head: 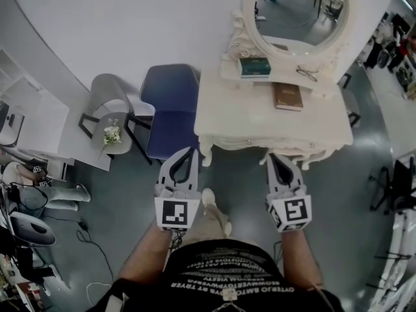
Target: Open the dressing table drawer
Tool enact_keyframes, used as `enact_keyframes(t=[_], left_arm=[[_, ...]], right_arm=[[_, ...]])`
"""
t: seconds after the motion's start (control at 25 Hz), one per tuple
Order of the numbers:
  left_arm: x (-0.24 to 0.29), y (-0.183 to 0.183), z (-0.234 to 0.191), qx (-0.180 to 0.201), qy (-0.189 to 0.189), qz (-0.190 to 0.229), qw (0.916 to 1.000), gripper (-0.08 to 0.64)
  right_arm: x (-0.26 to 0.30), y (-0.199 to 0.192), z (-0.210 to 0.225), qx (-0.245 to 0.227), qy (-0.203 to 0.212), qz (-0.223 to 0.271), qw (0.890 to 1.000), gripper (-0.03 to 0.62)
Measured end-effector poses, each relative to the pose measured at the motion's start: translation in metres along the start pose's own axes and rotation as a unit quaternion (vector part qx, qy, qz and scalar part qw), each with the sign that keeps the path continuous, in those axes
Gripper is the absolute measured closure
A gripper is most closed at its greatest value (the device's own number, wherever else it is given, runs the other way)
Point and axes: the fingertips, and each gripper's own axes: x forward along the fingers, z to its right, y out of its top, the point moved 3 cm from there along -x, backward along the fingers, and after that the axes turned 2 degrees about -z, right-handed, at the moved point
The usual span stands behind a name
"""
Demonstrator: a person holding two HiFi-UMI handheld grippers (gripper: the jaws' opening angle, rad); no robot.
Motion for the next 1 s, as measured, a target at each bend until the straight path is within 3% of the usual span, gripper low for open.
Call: enact_keyframes(t=[0.52, 1.0], left_arm=[[0.07, -0.002, -0.023, -0.018, -0.015, -0.007, 0.9997, 0.555], [0.126, -0.006, -0.037, -0.007, -0.033, -0.019, 0.9992, 0.555]], right_arm=[[0.055, 0.002, 0.026, 0.002, -0.006, -0.025, 1.0, 0.589], [0.107, 0.004, 0.046, 0.007, -0.004, -0.028, 1.0, 0.589]])
